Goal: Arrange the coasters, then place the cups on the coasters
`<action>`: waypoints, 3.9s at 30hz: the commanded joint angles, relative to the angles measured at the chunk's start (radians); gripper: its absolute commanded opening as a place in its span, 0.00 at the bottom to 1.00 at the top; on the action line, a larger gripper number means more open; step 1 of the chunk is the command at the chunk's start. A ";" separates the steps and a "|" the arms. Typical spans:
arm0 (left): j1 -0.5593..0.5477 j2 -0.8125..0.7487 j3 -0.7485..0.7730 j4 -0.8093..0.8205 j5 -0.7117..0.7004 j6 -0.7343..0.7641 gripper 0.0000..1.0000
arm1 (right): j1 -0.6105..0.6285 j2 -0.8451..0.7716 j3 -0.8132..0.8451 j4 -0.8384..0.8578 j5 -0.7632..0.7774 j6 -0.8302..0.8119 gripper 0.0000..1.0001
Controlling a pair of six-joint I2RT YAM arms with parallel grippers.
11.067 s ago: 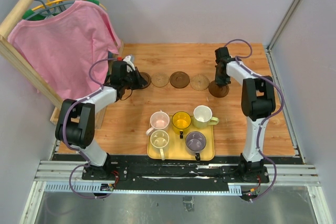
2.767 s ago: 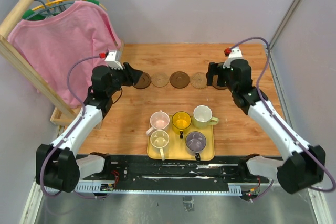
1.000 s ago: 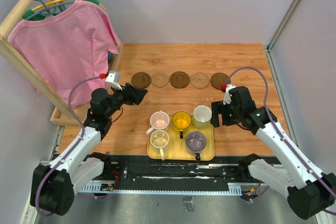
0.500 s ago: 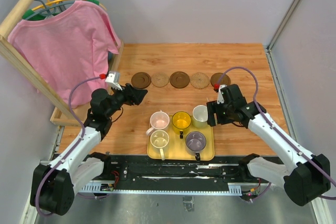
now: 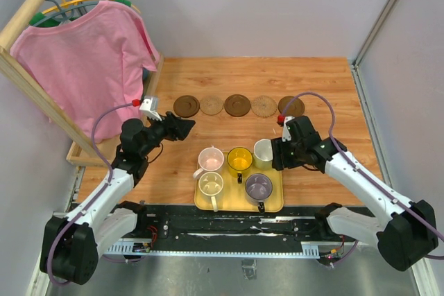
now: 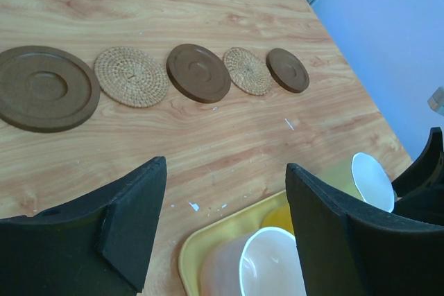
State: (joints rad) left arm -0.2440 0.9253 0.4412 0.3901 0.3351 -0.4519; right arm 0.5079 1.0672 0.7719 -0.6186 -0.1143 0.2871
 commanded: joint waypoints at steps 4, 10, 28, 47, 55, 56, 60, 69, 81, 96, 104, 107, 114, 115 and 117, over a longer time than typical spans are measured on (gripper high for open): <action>-0.005 -0.021 -0.025 0.032 0.008 -0.004 0.73 | 0.069 0.009 -0.032 0.035 0.026 0.045 0.55; -0.005 -0.023 -0.031 0.027 0.005 -0.001 0.73 | 0.080 0.029 -0.037 0.056 0.033 0.046 0.54; -0.004 -0.002 -0.039 0.040 0.002 0.004 0.73 | 0.084 0.065 -0.089 0.146 0.066 0.056 0.48; -0.005 0.010 -0.039 0.043 0.006 -0.005 0.73 | 0.087 0.024 -0.083 0.152 0.054 0.056 0.46; -0.005 0.007 -0.045 0.049 0.008 -0.011 0.73 | 0.088 0.027 -0.094 0.165 0.047 0.062 0.40; -0.005 0.006 -0.044 0.049 0.009 -0.011 0.73 | 0.088 0.029 -0.098 0.168 0.045 0.062 0.40; -0.005 0.000 -0.046 0.046 0.009 -0.013 0.73 | 0.091 0.033 -0.106 0.177 0.044 0.064 0.35; -0.005 -0.012 -0.053 0.045 0.006 -0.021 0.73 | 0.095 0.043 -0.116 0.181 0.044 0.061 0.20; -0.005 -0.007 -0.059 0.065 -0.003 -0.023 0.73 | 0.155 0.072 -0.028 0.151 0.179 0.023 0.01; -0.005 0.010 -0.034 0.092 -0.028 -0.008 0.73 | 0.227 0.033 0.129 0.146 0.519 -0.077 0.01; -0.005 0.014 -0.002 0.091 -0.055 0.013 0.73 | 0.225 0.015 0.134 0.302 0.688 -0.175 0.01; -0.004 0.021 0.008 0.095 -0.064 0.020 0.73 | 0.219 0.021 0.118 0.412 0.725 -0.236 0.01; -0.005 0.000 0.028 0.066 -0.133 0.051 0.72 | 0.133 0.066 0.044 0.677 0.717 -0.314 0.01; -0.004 -0.007 0.034 0.057 -0.148 0.055 0.72 | 0.117 0.073 0.034 0.707 0.708 -0.319 0.01; -0.005 -0.022 0.043 0.032 -0.187 0.064 0.72 | 0.088 0.081 0.007 0.784 0.688 -0.340 0.01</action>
State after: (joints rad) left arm -0.2440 0.9375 0.4362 0.4362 0.2287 -0.4259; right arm 0.6529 1.1385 0.8127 -0.0929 0.5472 0.0154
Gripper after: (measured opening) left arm 0.725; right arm 0.209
